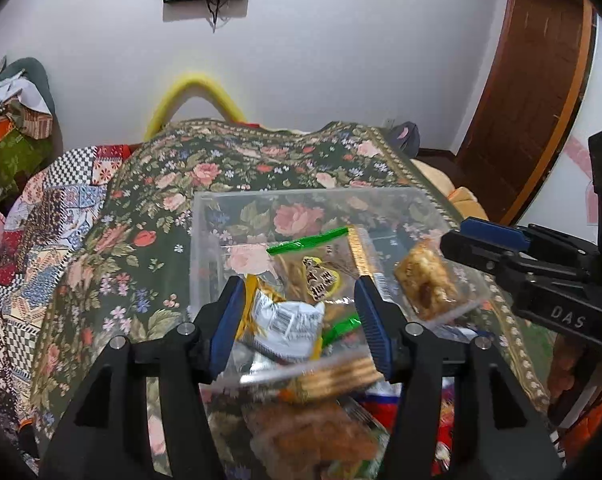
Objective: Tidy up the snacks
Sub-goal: 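Carry both held snacks over the clear box and release them inside, then grasp the cheese stick with left gripper while right grasps the barcode biscuit pack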
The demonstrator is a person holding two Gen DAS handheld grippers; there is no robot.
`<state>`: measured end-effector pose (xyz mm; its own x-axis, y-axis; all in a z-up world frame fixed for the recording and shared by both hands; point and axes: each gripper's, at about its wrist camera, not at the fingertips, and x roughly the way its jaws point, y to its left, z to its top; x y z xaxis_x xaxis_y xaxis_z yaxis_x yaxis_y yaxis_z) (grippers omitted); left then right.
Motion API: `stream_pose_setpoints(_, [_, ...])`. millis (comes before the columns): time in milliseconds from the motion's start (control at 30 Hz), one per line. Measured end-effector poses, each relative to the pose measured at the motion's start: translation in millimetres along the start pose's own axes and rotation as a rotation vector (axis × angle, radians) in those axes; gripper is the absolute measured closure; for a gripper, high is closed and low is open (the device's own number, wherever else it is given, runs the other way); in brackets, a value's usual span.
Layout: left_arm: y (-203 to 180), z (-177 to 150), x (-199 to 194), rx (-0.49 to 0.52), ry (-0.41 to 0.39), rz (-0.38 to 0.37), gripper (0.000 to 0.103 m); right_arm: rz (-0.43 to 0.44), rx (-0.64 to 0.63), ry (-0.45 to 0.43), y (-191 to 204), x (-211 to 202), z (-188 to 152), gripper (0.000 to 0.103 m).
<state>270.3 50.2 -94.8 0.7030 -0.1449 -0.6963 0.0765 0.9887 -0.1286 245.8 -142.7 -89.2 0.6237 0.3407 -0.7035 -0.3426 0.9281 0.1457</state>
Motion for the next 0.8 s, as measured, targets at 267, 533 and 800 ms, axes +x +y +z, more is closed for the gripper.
stream_pose_setpoints(267, [-15, -31, -52, 0.008, -0.003, -0.015, 0.041, 0.013, -0.015, -0.050, 5, -57, -27, 0.059])
stream_pose_setpoints(533, [-33, -94, -64, -0.029, 0.103, -0.041, 0.040, 0.032, 0.011, -0.015, 10, -80, -78, 0.054])
stream_pose_setpoints(800, [-65, -144, -59, 0.009, 0.214, -0.096, 0.039, 0.068, 0.019, 0.072, 19, -77, -122, 0.048])
